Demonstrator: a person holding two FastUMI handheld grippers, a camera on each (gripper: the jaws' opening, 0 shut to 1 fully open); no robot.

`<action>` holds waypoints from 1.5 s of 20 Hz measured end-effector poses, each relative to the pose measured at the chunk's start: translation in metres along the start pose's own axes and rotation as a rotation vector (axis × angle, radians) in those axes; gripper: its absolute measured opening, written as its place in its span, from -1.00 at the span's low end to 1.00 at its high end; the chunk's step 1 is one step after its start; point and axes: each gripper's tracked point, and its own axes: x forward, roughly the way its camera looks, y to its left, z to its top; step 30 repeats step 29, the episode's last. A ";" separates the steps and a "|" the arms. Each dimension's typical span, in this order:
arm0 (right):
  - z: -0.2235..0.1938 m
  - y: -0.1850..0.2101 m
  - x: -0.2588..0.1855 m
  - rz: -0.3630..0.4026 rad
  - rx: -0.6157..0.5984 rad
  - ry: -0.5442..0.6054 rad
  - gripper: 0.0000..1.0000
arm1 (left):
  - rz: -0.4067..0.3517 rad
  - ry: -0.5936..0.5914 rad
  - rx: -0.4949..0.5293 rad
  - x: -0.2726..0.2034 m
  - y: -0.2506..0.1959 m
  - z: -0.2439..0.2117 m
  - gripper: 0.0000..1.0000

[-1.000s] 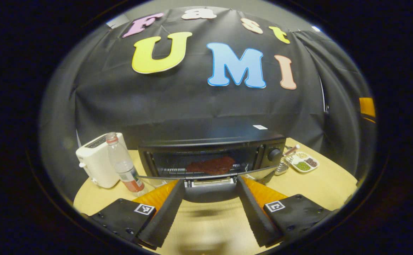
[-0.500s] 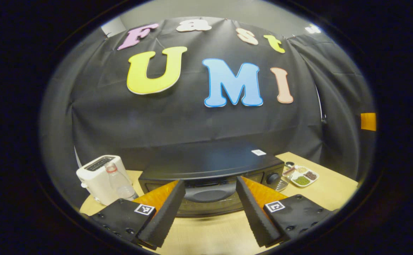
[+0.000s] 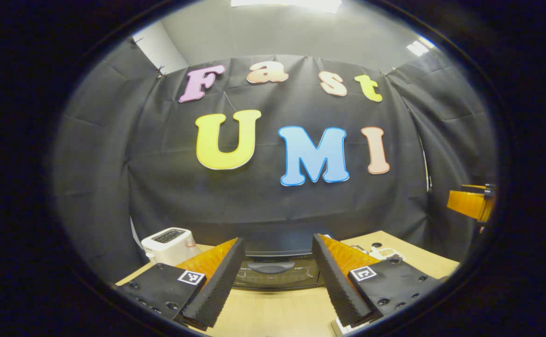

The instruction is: Open the electric oven with the left hand, put the food in, and close the electric oven.

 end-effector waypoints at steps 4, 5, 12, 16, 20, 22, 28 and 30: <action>0.010 -0.009 -0.021 0.031 -0.013 -0.010 0.95 | 0.045 -0.047 -0.018 -0.044 -0.006 0.030 1.00; 0.012 -0.010 -0.026 0.034 -0.015 -0.011 0.95 | 0.050 -0.054 -0.013 -0.053 -0.006 0.033 0.80; 0.020 0.005 -0.052 0.038 -0.023 -0.032 0.95 | 0.073 -0.063 0.021 -0.107 0.016 0.041 0.97; 0.022 0.013 -0.066 0.000 -0.023 -0.042 0.95 | 0.060 -0.064 0.034 -0.124 0.029 0.039 1.00; 0.022 0.023 -0.077 -0.013 -0.037 -0.045 0.95 | 0.055 -0.066 0.027 -0.133 0.045 0.037 1.00; 0.018 0.026 -0.079 -0.017 -0.047 -0.035 0.95 | 0.060 -0.071 0.024 -0.136 0.051 0.037 1.00; 0.017 0.037 -0.089 0.003 -0.041 -0.030 0.96 | 0.053 -0.062 0.009 -0.141 0.055 0.032 1.00; 0.018 0.038 -0.089 0.004 -0.043 -0.030 0.95 | 0.049 -0.061 0.011 -0.141 0.055 0.030 1.00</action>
